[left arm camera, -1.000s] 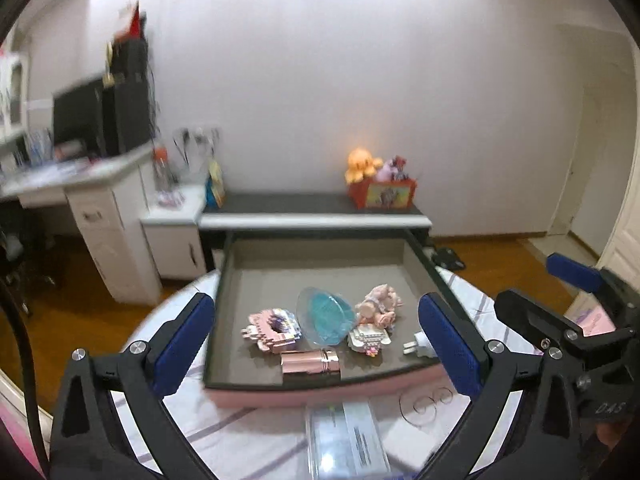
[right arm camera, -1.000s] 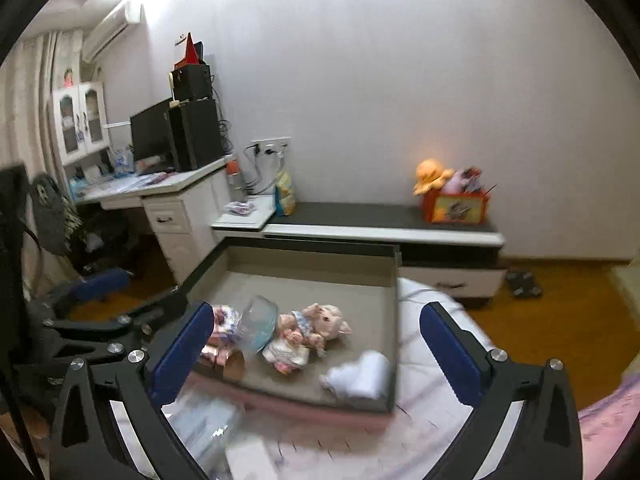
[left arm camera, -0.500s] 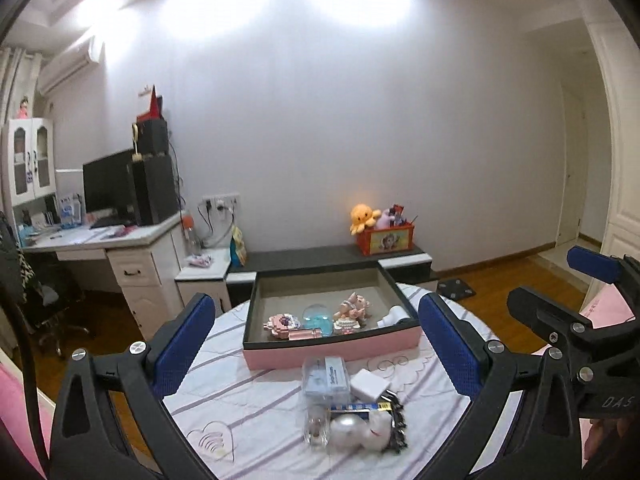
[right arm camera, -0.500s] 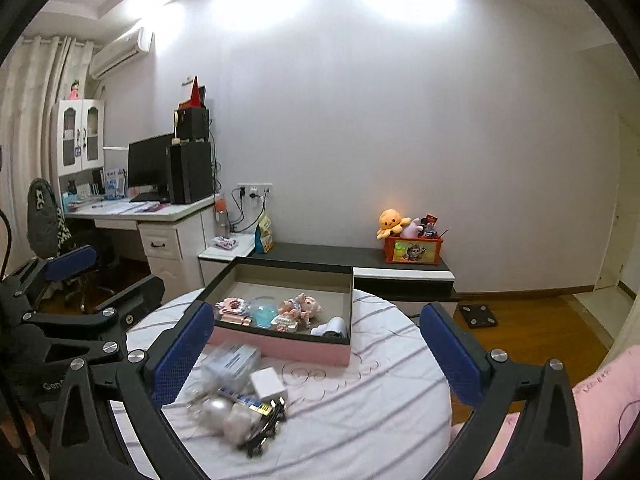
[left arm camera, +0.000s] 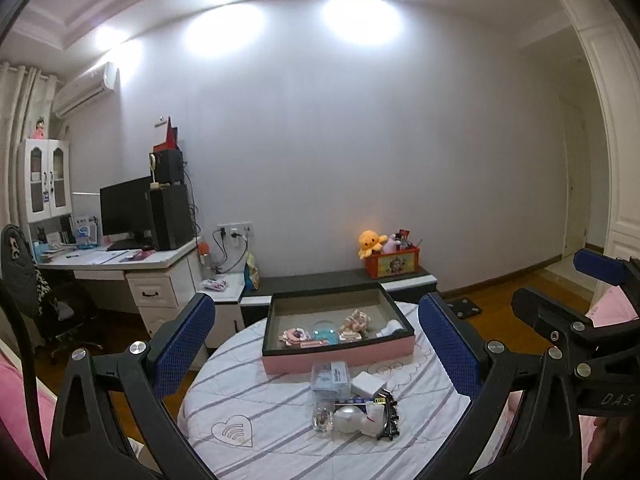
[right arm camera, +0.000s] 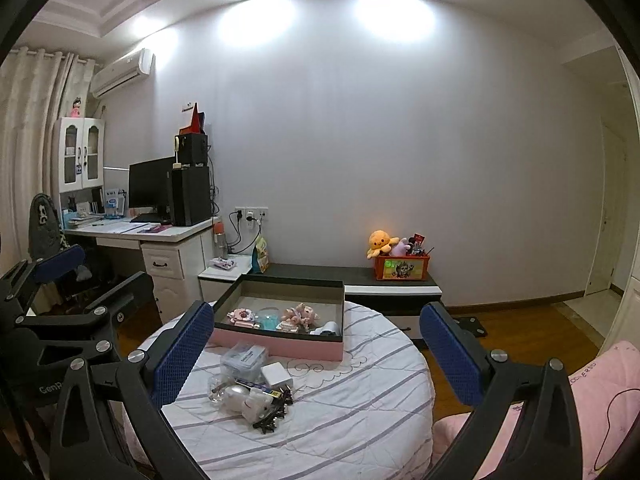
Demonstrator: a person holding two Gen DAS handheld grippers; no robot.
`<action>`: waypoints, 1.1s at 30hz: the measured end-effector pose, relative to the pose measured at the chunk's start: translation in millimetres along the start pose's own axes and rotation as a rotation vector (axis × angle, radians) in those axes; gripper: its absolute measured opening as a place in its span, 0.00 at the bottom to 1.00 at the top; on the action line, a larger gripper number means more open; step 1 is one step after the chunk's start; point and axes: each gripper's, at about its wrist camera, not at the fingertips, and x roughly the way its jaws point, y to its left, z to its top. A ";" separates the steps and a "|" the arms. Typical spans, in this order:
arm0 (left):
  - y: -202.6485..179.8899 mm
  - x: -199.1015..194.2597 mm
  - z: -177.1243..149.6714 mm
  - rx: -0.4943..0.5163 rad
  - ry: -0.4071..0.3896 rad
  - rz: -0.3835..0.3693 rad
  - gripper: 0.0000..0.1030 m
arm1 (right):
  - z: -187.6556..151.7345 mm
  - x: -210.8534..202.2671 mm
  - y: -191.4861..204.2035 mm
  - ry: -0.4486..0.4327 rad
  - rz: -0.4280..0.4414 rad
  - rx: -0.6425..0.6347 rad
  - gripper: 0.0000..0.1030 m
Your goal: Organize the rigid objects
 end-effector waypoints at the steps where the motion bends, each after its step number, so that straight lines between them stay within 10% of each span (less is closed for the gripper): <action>1: 1.5 0.3 0.3 -0.005 0.000 -0.001 1.00 | -1.0 -0.9 0.4 -0.003 0.001 0.001 1.00; 20: 7.5 27.6 -25.7 -0.039 0.096 -0.041 1.00 | -15.2 20.7 6.5 0.050 0.008 -0.003 1.00; 33: 20.5 110.4 -115.0 -0.103 0.397 -0.088 1.00 | -93.3 104.5 8.3 0.297 0.060 0.010 1.00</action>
